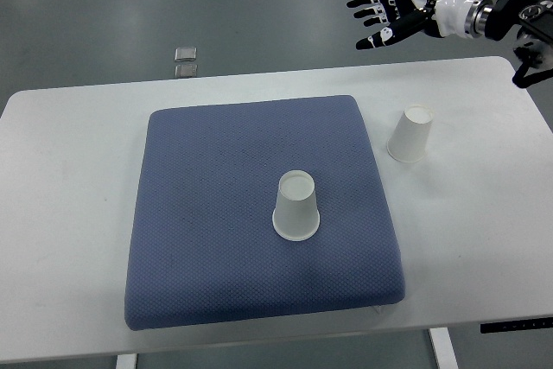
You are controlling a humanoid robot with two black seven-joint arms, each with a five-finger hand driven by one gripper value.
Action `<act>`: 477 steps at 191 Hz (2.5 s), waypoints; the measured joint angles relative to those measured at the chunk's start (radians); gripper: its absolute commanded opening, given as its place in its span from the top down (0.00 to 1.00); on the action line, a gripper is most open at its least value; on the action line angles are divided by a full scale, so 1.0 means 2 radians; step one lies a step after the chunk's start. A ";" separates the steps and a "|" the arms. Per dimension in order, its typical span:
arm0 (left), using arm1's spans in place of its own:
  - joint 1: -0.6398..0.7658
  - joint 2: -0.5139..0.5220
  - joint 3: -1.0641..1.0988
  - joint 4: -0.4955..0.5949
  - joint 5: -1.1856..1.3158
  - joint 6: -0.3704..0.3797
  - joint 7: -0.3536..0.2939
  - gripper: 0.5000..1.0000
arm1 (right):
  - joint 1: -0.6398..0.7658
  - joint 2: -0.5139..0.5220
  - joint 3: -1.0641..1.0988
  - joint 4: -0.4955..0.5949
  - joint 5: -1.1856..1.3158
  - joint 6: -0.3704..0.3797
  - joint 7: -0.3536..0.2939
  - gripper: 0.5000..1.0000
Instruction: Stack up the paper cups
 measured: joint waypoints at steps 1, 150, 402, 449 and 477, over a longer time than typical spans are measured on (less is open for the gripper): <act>0.000 0.000 0.000 0.000 0.000 0.000 0.000 0.00 | 0.004 -0.001 -0.005 0.000 -0.002 0.001 -0.001 0.17; -0.002 0.000 0.000 -0.021 0.005 -0.012 0.000 0.00 | 0.221 -0.022 -0.368 0.087 -0.078 0.038 -0.039 0.17; -0.001 0.000 -0.001 -0.021 0.004 -0.011 0.000 0.00 | -0.026 0.108 -0.366 -0.114 -0.076 -0.079 -0.039 0.21; -0.001 0.000 0.000 -0.021 0.004 -0.011 0.000 0.00 | -0.036 0.116 -0.362 -0.127 -0.075 -0.080 -0.039 0.22; -0.001 0.000 0.000 -0.021 0.004 -0.011 0.000 0.00 | -0.036 0.121 -0.362 -0.127 -0.073 -0.080 -0.039 0.22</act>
